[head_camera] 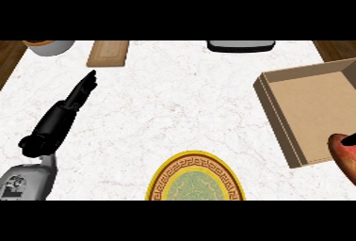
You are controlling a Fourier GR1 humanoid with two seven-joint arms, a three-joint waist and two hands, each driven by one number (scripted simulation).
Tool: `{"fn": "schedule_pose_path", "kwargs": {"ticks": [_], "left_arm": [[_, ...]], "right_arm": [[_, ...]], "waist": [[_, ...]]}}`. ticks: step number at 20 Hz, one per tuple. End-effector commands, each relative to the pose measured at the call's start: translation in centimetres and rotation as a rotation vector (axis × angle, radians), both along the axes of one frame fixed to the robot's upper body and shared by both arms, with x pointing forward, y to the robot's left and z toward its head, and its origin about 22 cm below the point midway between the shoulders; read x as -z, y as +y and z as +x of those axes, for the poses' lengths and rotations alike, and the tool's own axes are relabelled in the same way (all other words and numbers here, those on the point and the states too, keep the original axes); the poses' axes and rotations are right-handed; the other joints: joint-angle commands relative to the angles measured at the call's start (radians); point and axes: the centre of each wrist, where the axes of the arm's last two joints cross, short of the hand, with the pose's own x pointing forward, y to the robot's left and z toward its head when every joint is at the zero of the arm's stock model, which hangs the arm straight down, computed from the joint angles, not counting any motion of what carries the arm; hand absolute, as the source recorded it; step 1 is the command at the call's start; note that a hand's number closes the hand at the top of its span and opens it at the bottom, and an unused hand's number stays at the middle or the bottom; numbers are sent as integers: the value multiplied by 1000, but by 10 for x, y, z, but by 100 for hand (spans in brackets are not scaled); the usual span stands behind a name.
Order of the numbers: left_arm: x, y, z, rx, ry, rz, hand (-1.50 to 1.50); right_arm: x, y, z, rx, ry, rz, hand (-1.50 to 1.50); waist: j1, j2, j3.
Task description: Pick the sweet potato from the plate and place it in the cardboard box
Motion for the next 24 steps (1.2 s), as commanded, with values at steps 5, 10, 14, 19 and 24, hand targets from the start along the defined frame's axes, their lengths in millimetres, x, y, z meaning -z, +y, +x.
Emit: {"fn": "schedule_pose_path", "kwargs": {"ticks": [5, 10, 14, 19, 24], "left_arm": [[-8, -4, 19, 47, -8, 7, 0], [-5, -28, 18, 91, -28, 7, 0], [-2, -25, 18, 85, -11, 5, 0], [0, -16, 12, 112, -19, 22, 0], [-18, -35, 27, 103, -25, 8, 0]], "right_arm": [[-27, -74, 43, 165, -7, -116, 150], [-35, -93, 50, 189, 147, -374, 150], [-16, -91, 73, 156, 209, -459, 150], [22, -95, 90, 173, 266, -620, 150], [12, -108, 103, -1, 339, -627, -150]], "waist": [[58, 13, 0], [85, 21, -1], [88, 17, 0], [114, 22, 1], [94, 22, 3]]}}
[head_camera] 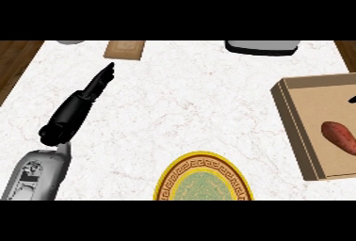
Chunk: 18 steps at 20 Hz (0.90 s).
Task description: Pick the sweet potato from the plate and place it in the cardboard box
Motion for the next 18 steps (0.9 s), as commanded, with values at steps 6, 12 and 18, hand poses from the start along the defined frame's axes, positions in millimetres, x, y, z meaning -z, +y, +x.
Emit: {"fn": "schedule_pose_path", "kwargs": {"ticks": [6, 12, 18], "left_arm": [[3, -4, -1, -7, 9, -15, 0], [1, 5, -4, -18, -2, -6, 0], [0, 7, -4, -21, 0, 1, 0]], "right_arm": [[13, 19, 27, -202, 67, 439, -150], [64, 23, 21, 8, 246, 906, -150], [42, -4, 20, 157, 341, 1077, -150]], "waist": [[-19, -3, 2], [-17, 4, 4], [-2, 6, 3]]}}
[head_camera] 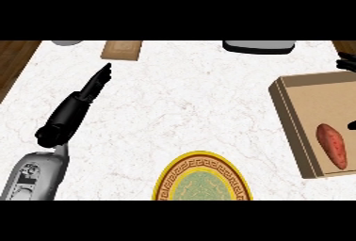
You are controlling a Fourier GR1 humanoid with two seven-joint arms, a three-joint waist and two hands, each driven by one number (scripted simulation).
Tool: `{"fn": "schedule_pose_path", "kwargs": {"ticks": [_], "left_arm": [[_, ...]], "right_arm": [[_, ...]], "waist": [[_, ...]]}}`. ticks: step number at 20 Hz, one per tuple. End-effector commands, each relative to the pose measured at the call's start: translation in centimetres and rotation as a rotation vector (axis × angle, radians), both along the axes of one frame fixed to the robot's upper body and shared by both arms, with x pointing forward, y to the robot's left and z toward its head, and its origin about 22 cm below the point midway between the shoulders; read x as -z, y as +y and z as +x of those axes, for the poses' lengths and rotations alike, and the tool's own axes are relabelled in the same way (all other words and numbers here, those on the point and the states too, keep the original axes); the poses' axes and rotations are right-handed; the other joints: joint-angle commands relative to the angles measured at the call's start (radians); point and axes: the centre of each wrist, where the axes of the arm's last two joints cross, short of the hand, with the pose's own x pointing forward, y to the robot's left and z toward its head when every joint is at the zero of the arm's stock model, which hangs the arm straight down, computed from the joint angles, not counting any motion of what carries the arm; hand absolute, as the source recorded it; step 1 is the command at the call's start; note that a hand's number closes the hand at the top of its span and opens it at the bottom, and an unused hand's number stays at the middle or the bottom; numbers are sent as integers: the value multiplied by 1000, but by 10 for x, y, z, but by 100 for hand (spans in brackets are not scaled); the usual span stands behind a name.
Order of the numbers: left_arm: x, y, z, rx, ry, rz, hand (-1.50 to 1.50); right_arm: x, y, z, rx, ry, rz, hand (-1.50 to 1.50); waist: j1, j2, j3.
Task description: Pick the sweet potato from the plate and place it in the cardboard box
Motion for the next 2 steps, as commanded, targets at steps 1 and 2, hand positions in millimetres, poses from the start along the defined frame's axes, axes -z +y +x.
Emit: {"fn": "schedule_pose_path", "kwargs": {"ticks": [1, 2], "left_arm": [[2, -1, -3, 15, -12, -1, 0], [4, 3, -4, 6, 4, -3, 0]], "right_arm": [[-13, -14, 5, -95, 100, 301, -150], [-23, -28, -1, -66, 81, 318, -150]], "waist": [[19, 2, 0], [16, 4, 1]]}}
